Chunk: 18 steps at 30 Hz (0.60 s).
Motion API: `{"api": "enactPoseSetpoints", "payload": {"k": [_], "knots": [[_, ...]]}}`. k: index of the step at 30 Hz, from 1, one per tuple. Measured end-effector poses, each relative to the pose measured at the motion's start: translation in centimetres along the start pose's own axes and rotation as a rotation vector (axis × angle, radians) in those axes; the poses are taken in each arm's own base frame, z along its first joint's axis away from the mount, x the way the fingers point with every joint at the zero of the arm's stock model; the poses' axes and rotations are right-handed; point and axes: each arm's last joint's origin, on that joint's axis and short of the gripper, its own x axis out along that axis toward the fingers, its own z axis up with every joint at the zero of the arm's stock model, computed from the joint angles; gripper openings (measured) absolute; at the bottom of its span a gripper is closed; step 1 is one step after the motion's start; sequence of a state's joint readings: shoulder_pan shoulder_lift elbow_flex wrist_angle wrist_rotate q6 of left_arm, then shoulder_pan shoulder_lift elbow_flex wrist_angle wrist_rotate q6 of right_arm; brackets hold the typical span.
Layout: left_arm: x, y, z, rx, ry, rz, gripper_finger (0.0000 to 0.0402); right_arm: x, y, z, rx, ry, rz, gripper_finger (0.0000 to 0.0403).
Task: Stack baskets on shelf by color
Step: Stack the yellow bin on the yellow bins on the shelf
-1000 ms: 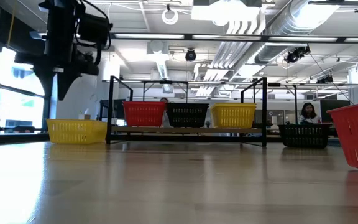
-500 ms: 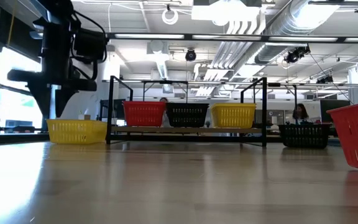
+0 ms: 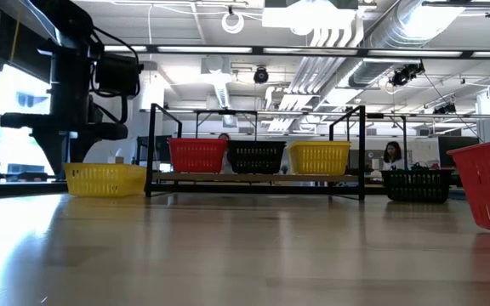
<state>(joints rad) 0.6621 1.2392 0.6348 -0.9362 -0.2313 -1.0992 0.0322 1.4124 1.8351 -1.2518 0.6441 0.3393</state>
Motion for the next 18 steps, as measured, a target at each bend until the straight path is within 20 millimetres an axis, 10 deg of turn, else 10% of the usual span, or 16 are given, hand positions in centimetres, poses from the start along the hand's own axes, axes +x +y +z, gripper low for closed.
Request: {"api": "enactPoseSetpoints", "payload": {"k": [9,18], "knots": [[0.1,0.0,0.0,0.043,-0.01,-0.002,0.0013,0.0,0.1,0.0,0.0,0.01,0.027,0.0171],[-1.3,0.4,-0.4,0.049,0.001,-0.107,0.0005,0.0,0.2,-0.1,-0.008,0.024,0.068,0.0171]]}}
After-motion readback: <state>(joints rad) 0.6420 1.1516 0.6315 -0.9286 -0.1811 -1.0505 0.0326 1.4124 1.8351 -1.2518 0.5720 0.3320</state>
